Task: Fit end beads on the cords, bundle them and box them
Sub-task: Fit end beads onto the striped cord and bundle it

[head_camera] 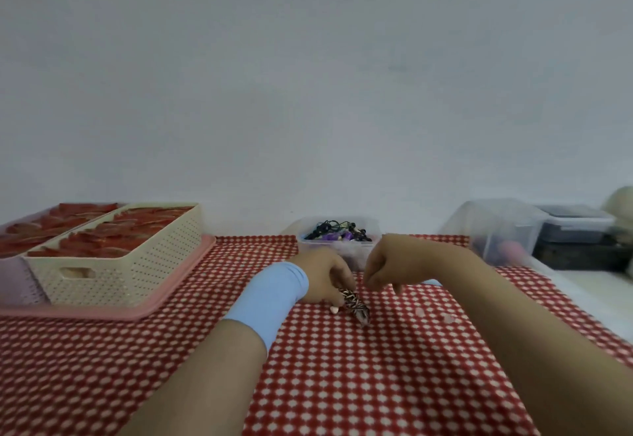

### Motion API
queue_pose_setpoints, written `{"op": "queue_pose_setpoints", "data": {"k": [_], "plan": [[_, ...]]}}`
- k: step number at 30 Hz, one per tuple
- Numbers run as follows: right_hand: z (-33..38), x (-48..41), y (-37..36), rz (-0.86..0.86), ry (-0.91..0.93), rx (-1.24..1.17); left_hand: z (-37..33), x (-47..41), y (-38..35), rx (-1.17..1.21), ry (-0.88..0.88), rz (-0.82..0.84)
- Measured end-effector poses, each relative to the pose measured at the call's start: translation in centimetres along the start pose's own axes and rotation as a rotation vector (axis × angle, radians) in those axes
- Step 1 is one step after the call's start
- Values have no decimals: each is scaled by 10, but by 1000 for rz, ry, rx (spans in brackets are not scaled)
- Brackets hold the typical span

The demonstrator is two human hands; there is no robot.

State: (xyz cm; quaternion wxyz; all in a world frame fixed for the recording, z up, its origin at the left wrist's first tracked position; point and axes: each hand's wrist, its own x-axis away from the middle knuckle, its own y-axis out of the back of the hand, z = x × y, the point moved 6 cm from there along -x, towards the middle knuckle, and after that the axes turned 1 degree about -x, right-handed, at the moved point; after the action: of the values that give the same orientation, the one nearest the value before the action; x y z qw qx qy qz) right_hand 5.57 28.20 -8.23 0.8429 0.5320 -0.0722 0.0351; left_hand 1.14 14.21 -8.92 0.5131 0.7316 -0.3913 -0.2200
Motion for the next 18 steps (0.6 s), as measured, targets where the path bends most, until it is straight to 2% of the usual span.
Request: {"op": "queue_pose_setpoints", "data": {"k": [7,11,13,15,18], "plan": [[-40,20,12,-43,-48,-25,-6,-13,-7,-145,70,48],[-45,33,4,146,-214,92,-11,-21,-4,-100,49,-86],[-46,33,-4,216,-276,133,-16,-27,-16,-74,12,-95],[-46,30,-7,200,-272,142,-21,-32,-31,-78,-17,-71],[-40,25,-3,110,-152,58,-23,-35,-42,-37,-30,-44]]}}
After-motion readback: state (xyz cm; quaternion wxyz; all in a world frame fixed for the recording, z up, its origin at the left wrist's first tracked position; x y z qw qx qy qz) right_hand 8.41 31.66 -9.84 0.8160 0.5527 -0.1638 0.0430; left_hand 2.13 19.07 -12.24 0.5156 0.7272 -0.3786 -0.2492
